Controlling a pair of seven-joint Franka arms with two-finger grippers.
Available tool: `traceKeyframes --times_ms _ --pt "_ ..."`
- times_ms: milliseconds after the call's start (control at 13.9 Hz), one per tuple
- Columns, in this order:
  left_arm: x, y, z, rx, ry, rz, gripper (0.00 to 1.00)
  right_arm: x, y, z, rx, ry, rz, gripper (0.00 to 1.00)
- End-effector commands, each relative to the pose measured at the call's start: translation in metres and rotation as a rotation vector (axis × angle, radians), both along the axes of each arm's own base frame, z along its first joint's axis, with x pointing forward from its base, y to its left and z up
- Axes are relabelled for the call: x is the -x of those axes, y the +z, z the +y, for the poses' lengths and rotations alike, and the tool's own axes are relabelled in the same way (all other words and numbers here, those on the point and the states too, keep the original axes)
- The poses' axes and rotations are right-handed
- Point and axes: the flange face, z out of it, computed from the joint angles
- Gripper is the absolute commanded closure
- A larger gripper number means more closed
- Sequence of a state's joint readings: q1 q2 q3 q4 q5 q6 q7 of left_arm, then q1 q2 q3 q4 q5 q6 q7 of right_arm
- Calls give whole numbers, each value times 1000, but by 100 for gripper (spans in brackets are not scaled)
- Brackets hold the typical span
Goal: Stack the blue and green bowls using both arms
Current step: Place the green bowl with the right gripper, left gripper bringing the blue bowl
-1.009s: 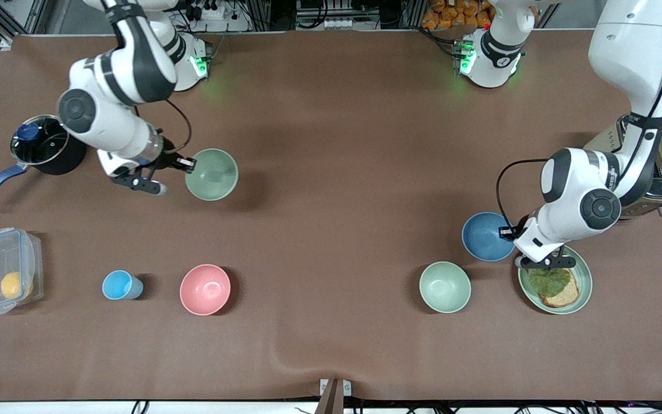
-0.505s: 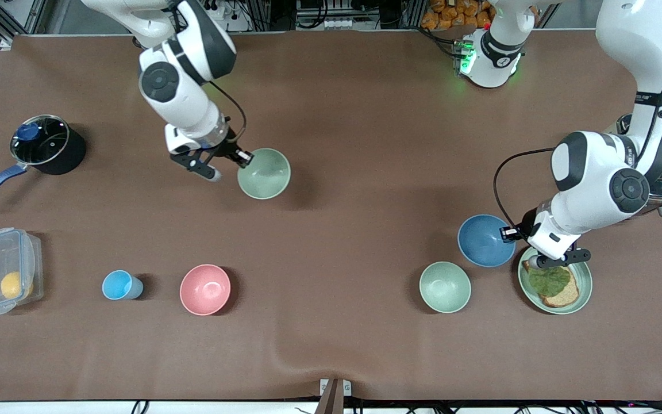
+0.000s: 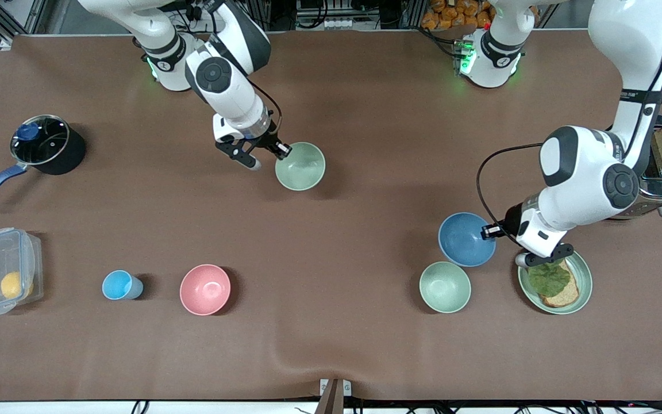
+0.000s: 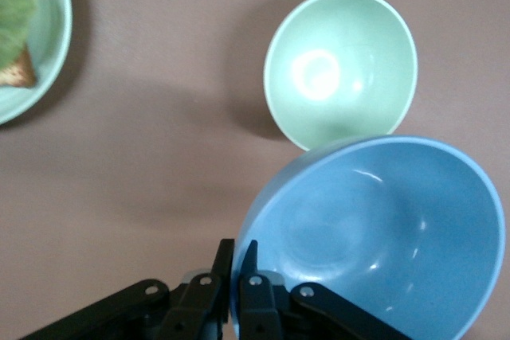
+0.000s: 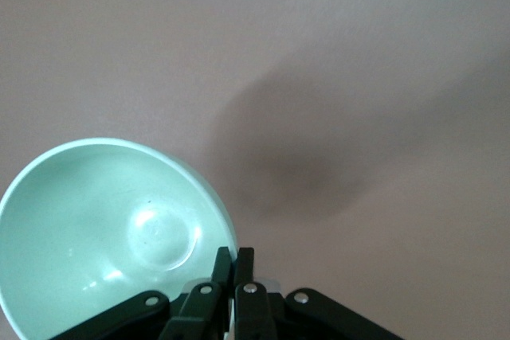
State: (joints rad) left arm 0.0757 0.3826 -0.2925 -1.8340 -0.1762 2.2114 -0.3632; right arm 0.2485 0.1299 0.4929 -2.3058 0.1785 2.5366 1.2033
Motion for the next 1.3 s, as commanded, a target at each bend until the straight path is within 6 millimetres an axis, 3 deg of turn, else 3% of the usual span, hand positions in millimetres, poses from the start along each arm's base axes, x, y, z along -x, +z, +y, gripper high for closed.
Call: traceKeyframes --times_ms 0,288,577,649,721,793,1225 --pt "7 12 -27 29 37 28 100 21 -20 16 5 -22 -11 100" --pt "15 15 -71 39 66 50 100 41 -52 36 75 12 -54 100" --pt "16 14 -93 43 86 65 100 54 -85 52 121 -17 -122 100" --pt "16 14 -95 43 90 65 100 53 -86 54 123 -44 -129 80" --pt "19 13 -103 43 84 68 100 51 -86 56 118 -72 -128 25" --pt "19 14 -105 42 88 69 100 48 -84 56 119 -86 -128 1" --pt "29 8 -128 32 80 85 100 13 -57 63 188 -133 -138 0"
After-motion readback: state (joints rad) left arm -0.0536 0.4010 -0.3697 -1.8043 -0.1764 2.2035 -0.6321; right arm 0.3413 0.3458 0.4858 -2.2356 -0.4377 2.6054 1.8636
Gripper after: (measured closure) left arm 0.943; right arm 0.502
